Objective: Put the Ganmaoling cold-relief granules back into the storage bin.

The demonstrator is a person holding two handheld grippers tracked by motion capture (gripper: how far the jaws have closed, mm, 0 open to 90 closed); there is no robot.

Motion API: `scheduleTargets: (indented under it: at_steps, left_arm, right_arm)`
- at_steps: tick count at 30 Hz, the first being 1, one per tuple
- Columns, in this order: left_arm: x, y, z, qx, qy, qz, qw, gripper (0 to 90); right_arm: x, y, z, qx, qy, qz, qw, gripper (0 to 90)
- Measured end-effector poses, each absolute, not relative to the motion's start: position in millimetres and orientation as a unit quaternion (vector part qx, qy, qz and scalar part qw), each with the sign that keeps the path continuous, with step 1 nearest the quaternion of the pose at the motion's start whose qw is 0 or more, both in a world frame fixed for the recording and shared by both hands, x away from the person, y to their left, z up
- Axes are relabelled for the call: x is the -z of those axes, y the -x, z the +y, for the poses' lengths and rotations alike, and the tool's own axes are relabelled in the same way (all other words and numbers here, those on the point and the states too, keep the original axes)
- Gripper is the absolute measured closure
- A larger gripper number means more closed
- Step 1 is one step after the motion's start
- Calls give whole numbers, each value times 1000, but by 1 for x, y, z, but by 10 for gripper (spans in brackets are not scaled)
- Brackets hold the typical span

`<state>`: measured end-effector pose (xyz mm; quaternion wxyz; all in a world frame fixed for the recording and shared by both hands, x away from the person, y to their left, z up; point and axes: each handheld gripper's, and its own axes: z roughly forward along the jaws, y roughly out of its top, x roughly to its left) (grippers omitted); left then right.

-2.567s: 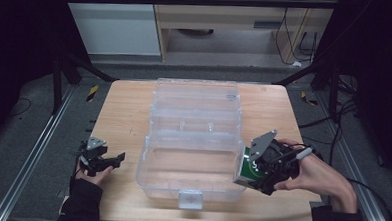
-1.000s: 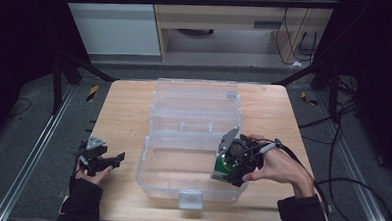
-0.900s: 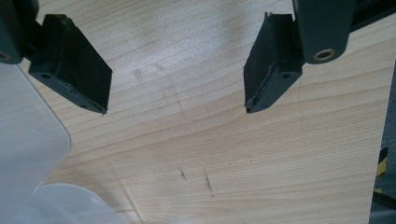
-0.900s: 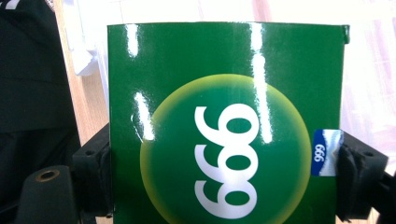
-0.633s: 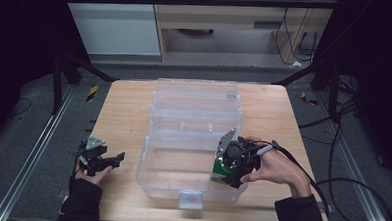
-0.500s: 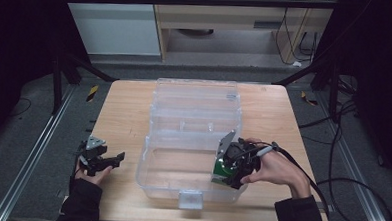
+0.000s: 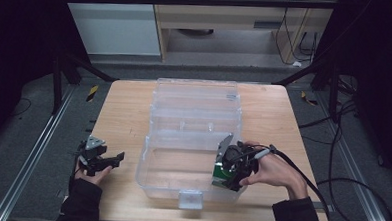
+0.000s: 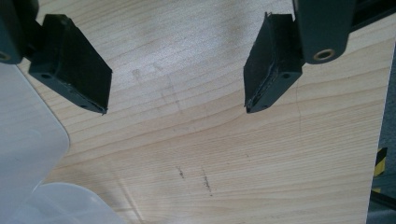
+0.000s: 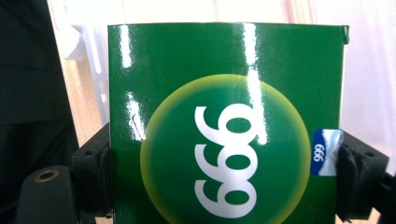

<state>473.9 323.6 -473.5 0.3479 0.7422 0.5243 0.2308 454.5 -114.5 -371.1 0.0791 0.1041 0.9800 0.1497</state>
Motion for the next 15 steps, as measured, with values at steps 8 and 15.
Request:
scheduleTargets:
  at_steps: [8, 15]
  left_arm:
    - [473, -474, 324, -231, -742, 524, 348, 230]
    - [473, -474, 323, -231, -742, 524, 348, 230]
  right_arm:
    - [381, -456, -113, -139, -97, 982, 78, 153]
    - [388, -458, -111, -133, -91, 984, 76, 148]
